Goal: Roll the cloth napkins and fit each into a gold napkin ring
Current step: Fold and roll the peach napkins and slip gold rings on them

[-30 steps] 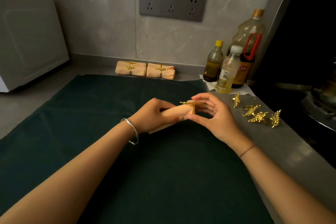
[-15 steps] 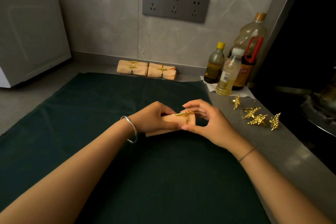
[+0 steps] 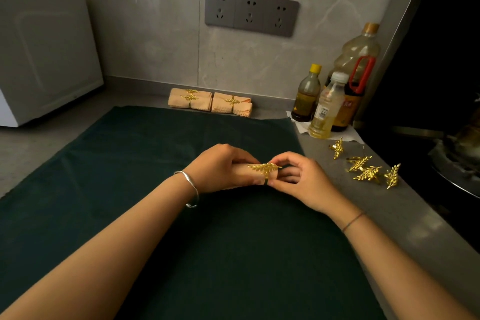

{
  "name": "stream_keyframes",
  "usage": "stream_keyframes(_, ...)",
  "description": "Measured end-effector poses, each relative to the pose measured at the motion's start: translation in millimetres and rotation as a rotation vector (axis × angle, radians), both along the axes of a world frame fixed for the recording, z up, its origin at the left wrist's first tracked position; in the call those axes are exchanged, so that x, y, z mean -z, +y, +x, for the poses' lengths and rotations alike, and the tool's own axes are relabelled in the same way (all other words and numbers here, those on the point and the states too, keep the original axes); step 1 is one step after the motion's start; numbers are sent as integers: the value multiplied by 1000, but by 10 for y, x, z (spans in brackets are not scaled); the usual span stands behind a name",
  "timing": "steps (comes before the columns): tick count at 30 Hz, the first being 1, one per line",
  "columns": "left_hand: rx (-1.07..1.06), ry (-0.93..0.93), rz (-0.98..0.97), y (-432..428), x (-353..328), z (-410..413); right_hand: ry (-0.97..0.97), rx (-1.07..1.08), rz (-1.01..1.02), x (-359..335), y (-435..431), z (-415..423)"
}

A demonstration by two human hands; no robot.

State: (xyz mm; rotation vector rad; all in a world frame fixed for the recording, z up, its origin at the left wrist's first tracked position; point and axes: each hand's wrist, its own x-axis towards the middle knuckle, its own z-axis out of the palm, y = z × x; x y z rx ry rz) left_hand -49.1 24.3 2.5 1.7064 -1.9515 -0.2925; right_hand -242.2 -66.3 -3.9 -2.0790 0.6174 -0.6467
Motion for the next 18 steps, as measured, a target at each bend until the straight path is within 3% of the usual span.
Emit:
stream_keyframes(12, -79, -93, -76, 10, -17, -127, -58, 49, -33, 21, 7, 24)
stream_keyframes(18, -117, -113, -15, 26, -84, -19, -54, 94, -48, -18, -88, -59)
